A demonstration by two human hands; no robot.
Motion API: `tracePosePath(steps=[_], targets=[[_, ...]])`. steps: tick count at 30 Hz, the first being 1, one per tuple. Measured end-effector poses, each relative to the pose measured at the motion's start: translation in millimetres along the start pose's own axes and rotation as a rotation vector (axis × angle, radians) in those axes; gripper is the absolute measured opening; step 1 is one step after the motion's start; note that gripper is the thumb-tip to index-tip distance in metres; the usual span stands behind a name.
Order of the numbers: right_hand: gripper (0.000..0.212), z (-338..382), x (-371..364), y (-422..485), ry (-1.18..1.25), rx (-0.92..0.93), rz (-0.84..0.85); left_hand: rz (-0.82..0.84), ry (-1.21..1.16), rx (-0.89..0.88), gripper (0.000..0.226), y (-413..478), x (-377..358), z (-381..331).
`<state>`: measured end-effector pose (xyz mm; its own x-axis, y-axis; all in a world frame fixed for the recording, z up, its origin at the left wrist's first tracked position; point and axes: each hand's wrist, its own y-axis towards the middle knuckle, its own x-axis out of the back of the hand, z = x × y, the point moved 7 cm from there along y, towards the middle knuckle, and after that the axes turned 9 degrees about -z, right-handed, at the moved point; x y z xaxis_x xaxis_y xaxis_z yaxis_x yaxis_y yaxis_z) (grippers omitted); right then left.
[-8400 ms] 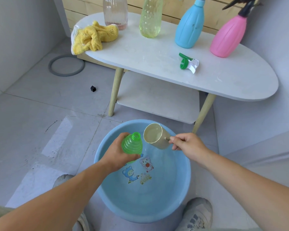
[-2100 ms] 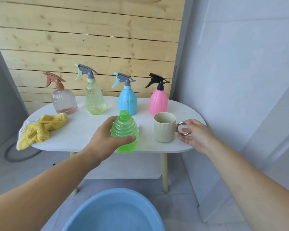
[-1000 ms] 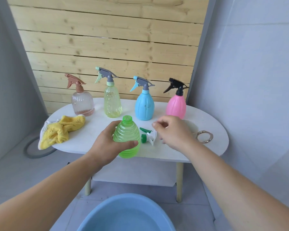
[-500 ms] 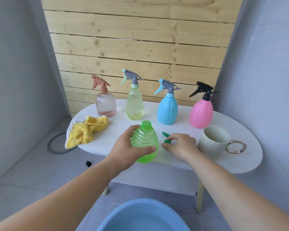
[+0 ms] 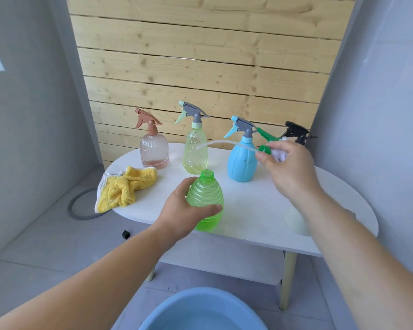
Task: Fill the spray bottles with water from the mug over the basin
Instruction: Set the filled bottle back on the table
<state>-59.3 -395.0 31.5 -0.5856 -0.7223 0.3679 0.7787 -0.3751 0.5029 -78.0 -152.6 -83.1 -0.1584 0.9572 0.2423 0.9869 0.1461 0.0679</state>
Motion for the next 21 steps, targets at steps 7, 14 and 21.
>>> tracePosePath(steps=[7, 14, 21], targets=[[0.032, 15, 31, 12, -0.144, 0.123, 0.048, -0.018, -0.014, 0.016, 0.088, 5, -11, -2], [0.035, 21, 37, 12, -0.178, 0.195, 0.041, -0.014, 0.012, 0.009, 0.099, 7, -19, -1], [0.036, 37, 26, 3, -0.164, 0.327, 0.052, -0.003, 0.027, -0.007, 0.096, 7, -26, -1]])
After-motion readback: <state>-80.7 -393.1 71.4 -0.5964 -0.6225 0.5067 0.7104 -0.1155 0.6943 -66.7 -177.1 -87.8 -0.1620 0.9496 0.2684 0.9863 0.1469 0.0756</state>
